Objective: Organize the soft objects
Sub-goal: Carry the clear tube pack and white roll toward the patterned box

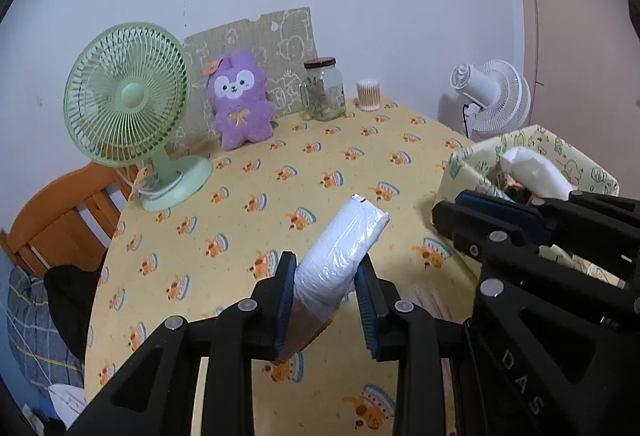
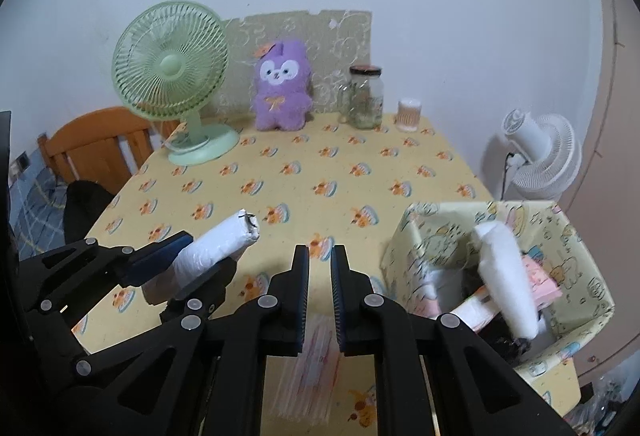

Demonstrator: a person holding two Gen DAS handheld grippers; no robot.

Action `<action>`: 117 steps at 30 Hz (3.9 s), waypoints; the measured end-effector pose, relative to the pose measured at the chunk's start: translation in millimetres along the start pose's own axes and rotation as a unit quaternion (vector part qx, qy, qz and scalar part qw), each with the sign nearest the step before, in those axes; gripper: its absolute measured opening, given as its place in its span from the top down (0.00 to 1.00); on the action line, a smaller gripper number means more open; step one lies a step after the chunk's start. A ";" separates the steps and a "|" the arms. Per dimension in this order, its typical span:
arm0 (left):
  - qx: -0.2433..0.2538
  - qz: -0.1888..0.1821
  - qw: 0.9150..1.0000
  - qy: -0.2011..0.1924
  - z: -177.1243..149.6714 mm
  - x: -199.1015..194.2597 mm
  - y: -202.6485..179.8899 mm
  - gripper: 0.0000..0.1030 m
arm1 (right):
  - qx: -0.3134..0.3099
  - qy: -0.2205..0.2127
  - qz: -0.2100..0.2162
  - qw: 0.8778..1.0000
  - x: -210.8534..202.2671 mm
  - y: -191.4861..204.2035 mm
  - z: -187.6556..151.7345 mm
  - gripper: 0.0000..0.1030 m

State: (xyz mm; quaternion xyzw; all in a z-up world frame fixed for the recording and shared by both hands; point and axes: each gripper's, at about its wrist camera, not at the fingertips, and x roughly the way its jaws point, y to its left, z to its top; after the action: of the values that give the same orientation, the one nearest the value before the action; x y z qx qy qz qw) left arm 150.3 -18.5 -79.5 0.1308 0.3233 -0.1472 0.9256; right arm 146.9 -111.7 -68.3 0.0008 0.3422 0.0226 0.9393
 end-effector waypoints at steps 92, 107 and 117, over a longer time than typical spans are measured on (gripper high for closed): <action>-0.050 0.030 0.995 -0.078 28.6 -72.6 -18.7 0.72 | 0.003 -0.079 0.013 0.997 -62.4 -13.2 27.0 0.73; -0.037 0.010 0.995 -0.095 50.8 -66.9 -68.1 0.71 | 0.010 -0.093 -0.008 0.996 -69.5 -66.1 31.1 0.73; -0.024 -0.015 0.995 -0.097 63.4 -55.9 -99.9 0.71 | 0.017 -0.096 -0.031 0.995 -72.0 -99.3 28.9 0.73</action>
State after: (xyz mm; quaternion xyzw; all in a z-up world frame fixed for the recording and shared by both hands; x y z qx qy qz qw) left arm 108.3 -121.5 -10.6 0.0887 0.2376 -0.1649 0.9531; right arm 114.6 -213.6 -1.6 0.0081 0.2503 -0.0120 0.9681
